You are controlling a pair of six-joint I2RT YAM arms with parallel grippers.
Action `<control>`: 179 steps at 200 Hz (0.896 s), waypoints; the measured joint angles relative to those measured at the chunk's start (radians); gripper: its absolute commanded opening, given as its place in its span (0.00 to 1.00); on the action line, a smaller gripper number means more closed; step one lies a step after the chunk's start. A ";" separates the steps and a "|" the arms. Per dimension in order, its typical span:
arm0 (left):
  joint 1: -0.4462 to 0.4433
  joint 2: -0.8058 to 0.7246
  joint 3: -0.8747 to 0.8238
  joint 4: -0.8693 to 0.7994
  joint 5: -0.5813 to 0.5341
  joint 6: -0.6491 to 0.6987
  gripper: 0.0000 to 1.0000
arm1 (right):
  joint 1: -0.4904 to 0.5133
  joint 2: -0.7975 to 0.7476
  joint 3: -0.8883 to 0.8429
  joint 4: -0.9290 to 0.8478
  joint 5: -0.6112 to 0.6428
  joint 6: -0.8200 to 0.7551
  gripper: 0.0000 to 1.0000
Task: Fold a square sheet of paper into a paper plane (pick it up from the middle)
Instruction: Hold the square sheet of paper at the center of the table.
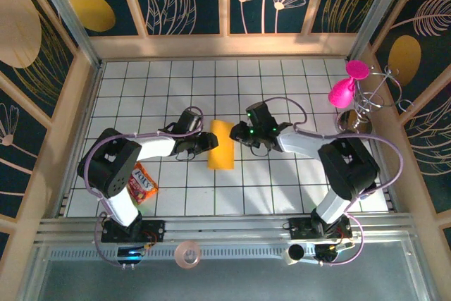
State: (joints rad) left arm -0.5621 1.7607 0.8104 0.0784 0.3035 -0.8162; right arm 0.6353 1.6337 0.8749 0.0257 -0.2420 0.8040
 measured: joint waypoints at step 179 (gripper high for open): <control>-0.055 0.032 0.063 -0.102 -0.140 -0.037 0.42 | -0.072 0.008 -0.100 0.159 0.003 0.040 0.19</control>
State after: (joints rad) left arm -0.6174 1.7931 0.8730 -0.0235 0.1631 -0.8528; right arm 0.5629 1.6413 0.7753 0.1852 -0.2386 0.8436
